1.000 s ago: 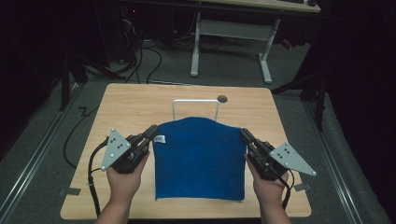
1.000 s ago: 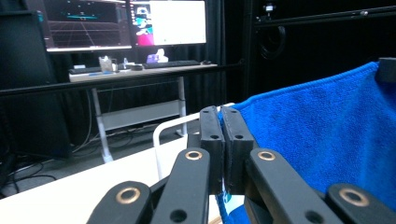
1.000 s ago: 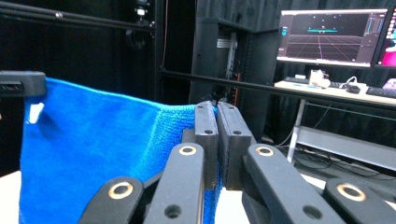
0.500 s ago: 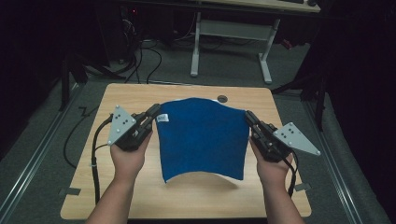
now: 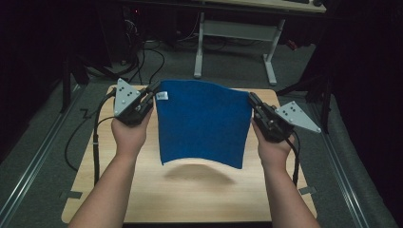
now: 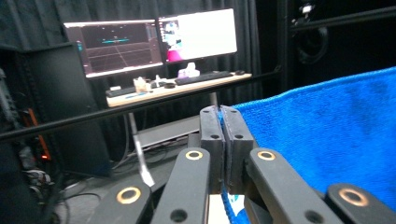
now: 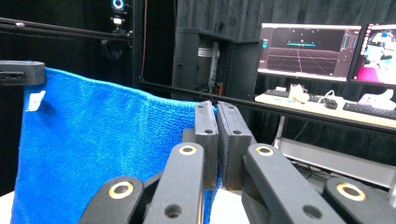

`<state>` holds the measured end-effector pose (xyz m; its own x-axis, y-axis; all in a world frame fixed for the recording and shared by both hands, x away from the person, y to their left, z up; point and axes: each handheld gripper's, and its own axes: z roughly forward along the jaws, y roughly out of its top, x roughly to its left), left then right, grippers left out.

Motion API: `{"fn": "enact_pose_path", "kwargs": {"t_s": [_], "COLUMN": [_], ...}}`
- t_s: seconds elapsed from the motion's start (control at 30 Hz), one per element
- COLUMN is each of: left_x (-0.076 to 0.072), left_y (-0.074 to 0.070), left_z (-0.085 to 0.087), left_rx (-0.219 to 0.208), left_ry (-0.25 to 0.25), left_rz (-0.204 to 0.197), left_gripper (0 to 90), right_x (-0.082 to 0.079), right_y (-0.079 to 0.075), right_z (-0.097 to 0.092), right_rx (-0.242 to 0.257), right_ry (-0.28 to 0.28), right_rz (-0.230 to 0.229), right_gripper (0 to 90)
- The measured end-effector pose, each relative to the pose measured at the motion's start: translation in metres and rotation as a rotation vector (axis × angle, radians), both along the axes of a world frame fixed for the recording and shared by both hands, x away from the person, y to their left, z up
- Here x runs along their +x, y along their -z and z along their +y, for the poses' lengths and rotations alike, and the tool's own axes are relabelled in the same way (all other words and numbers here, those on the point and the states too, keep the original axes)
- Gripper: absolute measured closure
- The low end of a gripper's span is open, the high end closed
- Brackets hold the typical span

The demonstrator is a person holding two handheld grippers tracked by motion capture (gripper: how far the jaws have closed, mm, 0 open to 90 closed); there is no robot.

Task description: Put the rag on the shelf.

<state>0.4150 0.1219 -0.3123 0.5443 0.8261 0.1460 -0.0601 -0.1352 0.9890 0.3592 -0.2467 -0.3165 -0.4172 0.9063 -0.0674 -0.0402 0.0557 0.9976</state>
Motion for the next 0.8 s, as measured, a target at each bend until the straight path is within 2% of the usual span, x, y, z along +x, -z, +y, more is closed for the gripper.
{"fn": "enact_pose_path", "kwargs": {"t_s": [0.17, 0.3, 0.53, 0.8], "left_x": [0.021, 0.031, 0.05, 0.071], "left_y": [-0.003, -0.003, -0.007, -0.02], "left_z": [0.005, 0.009, 0.007, 0.005], "left_rx": [0.008, -0.006, 0.049, 0.068], "left_ry": [-0.031, -0.036, -0.066, -0.093], "left_rz": [0.023, 0.025, 0.037, 0.034], "left_gripper": [89.0, 89.0, 89.0, 89.0], "right_x": [0.021, 0.031, 0.051, 0.079], "right_y": [-0.005, -0.006, -0.013, -0.019], "right_z": [0.001, 0.002, 0.007, 0.011], "right_rx": [-0.003, -0.005, -0.027, -0.059], "right_ry": [0.017, 0.028, 0.045, 0.061], "right_rz": [0.029, 0.045, 0.061, 0.076], "right_gripper": [88.0, 88.0, 88.0, 88.0]}}
